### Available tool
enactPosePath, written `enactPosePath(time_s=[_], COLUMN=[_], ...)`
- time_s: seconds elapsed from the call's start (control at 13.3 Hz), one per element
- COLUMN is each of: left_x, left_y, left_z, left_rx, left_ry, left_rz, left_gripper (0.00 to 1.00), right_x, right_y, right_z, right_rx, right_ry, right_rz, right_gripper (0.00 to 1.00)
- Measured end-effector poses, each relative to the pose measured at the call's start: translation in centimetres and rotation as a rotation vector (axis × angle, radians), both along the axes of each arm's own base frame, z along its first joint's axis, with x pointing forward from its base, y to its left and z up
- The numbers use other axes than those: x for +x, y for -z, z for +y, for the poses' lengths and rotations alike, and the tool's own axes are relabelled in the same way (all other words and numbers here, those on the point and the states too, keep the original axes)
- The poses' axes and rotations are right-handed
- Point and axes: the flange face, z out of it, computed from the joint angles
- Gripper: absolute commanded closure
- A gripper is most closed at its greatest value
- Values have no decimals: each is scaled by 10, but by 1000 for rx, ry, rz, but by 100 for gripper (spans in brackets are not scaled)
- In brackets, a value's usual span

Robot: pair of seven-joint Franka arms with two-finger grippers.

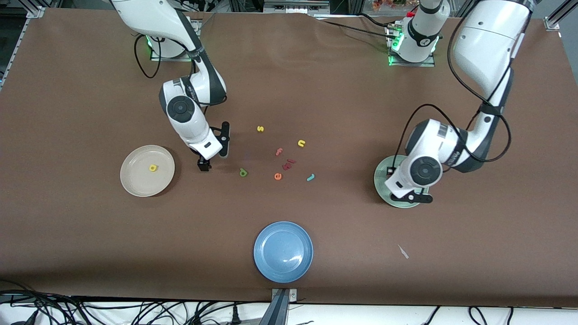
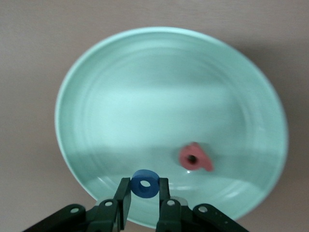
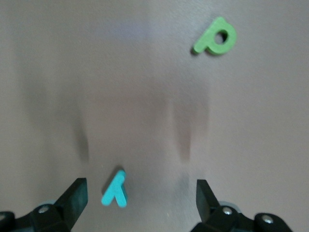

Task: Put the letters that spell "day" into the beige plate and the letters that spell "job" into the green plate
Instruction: 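Carry the blue ring to the green plate while the right gripper reaches, then grasp the cyan letters with both grippers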

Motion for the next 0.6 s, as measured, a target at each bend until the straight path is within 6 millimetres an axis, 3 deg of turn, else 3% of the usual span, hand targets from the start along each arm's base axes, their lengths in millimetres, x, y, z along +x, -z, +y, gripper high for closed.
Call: enactPosePath(time_s=[0.08, 0.23, 0.6], left_x=[2, 1, 1], left_y=[3, 6, 0], left_z=[9, 9, -13], left_rx=[-8, -12, -35], left_ry=[3, 6, 36], left_rz=[4, 9, -2], left_gripper=[2, 0, 0], right_x=[-1, -1, -11], right_y=[3, 4, 15], right_z=[1, 0, -9], right_rx=[-2, -4, -16], right_ry=[-2, -1, 7], right_rz=[3, 5, 28], right_gripper=[0, 0, 1])
